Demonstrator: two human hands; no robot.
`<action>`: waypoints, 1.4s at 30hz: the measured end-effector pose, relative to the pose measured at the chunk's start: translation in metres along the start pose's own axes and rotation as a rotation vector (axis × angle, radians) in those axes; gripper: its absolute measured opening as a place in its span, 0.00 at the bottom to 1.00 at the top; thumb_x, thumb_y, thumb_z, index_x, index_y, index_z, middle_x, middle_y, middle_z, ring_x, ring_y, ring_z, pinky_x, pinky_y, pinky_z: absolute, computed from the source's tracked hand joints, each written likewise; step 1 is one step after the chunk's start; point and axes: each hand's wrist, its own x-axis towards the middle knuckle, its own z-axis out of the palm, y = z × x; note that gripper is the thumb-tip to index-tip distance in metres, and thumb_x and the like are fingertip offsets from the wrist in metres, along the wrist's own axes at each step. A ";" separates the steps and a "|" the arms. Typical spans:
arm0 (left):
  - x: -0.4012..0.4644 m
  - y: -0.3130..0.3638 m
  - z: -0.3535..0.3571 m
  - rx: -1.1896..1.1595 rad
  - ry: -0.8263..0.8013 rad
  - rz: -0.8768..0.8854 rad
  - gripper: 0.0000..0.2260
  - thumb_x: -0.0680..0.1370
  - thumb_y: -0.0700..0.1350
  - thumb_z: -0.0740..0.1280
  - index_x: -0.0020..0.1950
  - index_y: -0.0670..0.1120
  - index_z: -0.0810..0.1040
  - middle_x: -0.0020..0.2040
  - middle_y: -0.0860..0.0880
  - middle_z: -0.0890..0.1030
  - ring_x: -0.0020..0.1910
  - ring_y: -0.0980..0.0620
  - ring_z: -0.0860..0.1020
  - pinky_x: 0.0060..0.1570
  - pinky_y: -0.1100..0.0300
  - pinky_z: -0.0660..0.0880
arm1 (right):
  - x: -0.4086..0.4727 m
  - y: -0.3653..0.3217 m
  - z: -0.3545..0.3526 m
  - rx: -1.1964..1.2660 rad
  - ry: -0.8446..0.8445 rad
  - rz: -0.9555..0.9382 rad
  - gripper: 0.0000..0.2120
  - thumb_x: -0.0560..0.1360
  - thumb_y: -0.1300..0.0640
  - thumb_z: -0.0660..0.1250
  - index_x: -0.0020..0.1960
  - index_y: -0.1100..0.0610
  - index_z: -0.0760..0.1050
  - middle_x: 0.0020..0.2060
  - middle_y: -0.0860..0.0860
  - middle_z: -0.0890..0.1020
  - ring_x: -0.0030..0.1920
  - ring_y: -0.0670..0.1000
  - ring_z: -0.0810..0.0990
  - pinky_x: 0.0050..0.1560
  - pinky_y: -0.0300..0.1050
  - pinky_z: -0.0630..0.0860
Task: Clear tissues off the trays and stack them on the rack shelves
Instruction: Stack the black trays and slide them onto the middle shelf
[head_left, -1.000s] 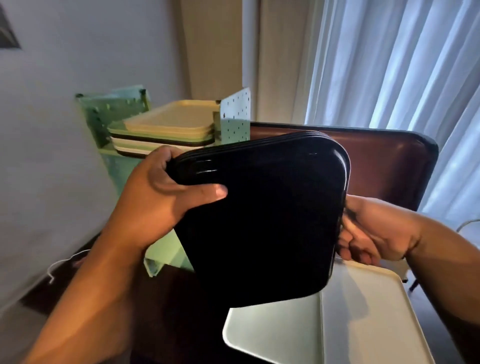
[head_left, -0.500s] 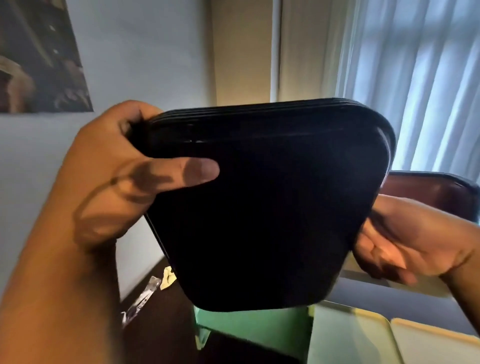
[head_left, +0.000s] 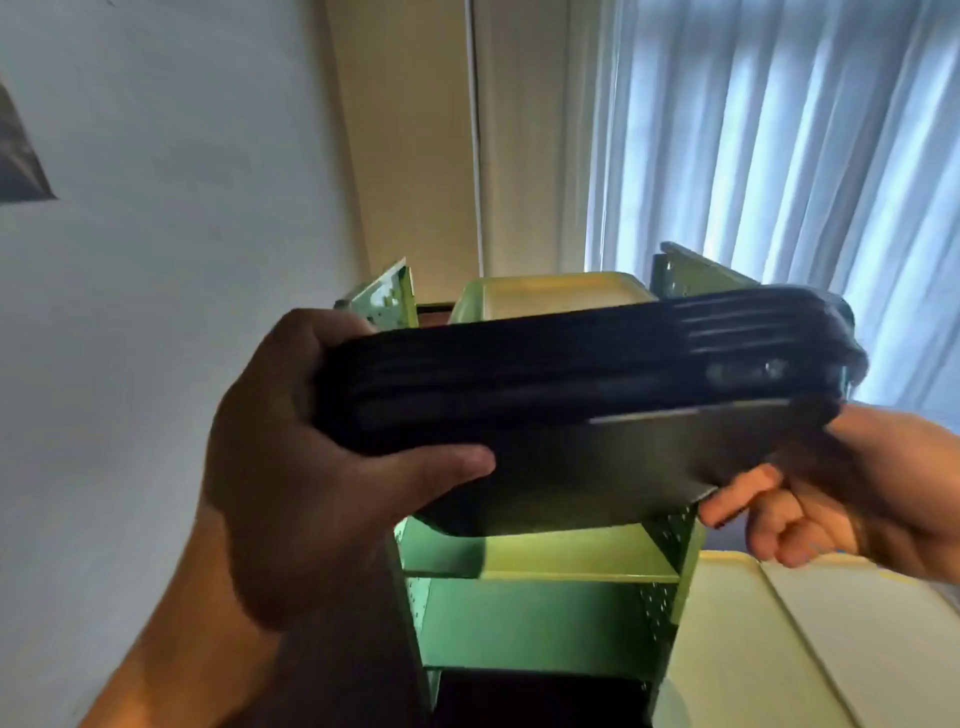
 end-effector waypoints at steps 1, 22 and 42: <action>-0.011 -0.007 0.003 0.017 -0.010 0.007 0.28 0.49 0.62 0.78 0.46 0.65 0.73 0.44 0.66 0.82 0.41 0.65 0.82 0.37 0.72 0.77 | 0.004 0.004 0.006 0.012 0.069 0.004 0.51 0.40 0.37 0.88 0.50 0.72 0.85 0.44 0.73 0.84 0.30 0.62 0.85 0.28 0.49 0.84; -0.163 -0.178 0.071 0.261 -0.309 0.265 0.14 0.71 0.53 0.73 0.43 0.48 0.70 0.45 0.45 0.79 0.49 0.49 0.74 0.74 0.56 0.62 | 0.067 0.156 0.025 0.330 0.825 -0.010 0.10 0.79 0.70 0.61 0.52 0.63 0.80 0.41 0.58 0.87 0.39 0.55 0.86 0.40 0.48 0.79; -0.097 -0.119 0.091 0.143 -0.588 -0.042 0.14 0.75 0.56 0.68 0.53 0.49 0.83 0.53 0.58 0.82 0.55 0.55 0.80 0.56 0.50 0.78 | 0.088 0.161 -0.020 -0.149 0.897 -0.076 0.29 0.69 0.35 0.72 0.65 0.47 0.71 0.63 0.52 0.80 0.64 0.53 0.80 0.63 0.52 0.79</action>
